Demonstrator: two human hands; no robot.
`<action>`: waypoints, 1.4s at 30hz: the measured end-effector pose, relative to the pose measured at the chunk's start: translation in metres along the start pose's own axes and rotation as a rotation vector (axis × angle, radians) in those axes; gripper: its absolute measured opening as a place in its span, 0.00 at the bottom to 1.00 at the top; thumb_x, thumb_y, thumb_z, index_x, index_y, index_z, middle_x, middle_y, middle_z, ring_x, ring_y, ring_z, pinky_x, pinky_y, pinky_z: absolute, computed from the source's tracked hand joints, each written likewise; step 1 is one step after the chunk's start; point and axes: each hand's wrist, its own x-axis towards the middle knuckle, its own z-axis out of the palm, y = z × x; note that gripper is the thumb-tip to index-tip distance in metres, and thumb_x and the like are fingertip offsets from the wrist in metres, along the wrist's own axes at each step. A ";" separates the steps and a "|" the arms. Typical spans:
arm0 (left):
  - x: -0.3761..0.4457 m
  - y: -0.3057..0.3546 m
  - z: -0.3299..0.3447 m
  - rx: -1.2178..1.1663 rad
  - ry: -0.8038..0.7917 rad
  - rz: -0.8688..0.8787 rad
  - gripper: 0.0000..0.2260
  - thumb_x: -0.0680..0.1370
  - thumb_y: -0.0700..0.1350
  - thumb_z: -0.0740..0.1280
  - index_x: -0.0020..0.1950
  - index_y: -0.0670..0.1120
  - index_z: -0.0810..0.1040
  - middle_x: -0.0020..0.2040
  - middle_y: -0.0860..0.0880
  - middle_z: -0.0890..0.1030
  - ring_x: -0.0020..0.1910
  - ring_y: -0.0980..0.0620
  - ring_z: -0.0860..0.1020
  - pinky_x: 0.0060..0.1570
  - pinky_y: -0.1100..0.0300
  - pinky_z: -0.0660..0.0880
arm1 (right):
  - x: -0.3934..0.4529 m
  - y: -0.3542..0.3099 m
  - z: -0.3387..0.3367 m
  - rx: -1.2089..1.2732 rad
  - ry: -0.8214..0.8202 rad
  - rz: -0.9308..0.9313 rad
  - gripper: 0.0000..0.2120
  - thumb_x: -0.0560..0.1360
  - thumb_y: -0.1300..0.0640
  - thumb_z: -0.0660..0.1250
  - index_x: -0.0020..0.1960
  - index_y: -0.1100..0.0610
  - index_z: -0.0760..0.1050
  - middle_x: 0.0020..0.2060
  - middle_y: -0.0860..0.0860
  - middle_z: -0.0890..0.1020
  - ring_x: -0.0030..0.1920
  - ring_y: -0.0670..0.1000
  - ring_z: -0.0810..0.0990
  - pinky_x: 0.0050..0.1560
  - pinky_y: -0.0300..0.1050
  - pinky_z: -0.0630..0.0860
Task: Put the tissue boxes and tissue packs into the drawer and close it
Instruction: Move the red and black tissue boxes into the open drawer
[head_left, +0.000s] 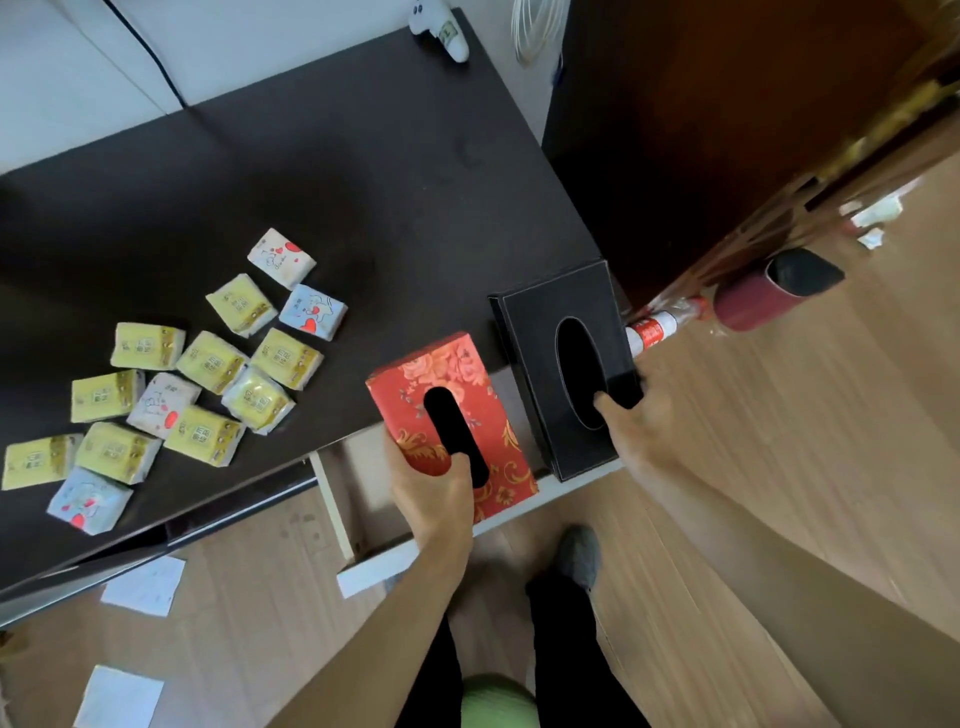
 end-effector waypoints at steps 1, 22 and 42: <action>-0.003 -0.008 0.002 0.007 -0.003 -0.006 0.34 0.70 0.41 0.73 0.69 0.64 0.65 0.54 0.67 0.76 0.53 0.67 0.76 0.46 0.68 0.76 | -0.001 0.003 0.000 -0.012 -0.009 -0.016 0.22 0.71 0.57 0.73 0.64 0.54 0.75 0.50 0.46 0.84 0.51 0.43 0.83 0.47 0.36 0.77; -0.088 -0.089 0.014 0.102 -0.056 -0.171 0.34 0.70 0.36 0.71 0.72 0.57 0.65 0.57 0.56 0.78 0.54 0.58 0.78 0.52 0.50 0.80 | -0.064 0.063 -0.062 -0.193 -0.132 -0.012 0.07 0.70 0.56 0.74 0.46 0.53 0.79 0.44 0.54 0.84 0.50 0.56 0.84 0.52 0.60 0.83; -0.061 -0.116 0.032 0.133 -0.103 -0.232 0.28 0.72 0.39 0.73 0.65 0.61 0.66 0.55 0.57 0.78 0.52 0.58 0.78 0.53 0.51 0.79 | -0.057 0.106 -0.033 -0.703 0.101 -0.230 0.29 0.69 0.52 0.80 0.68 0.55 0.77 0.59 0.53 0.77 0.61 0.54 0.69 0.58 0.59 0.79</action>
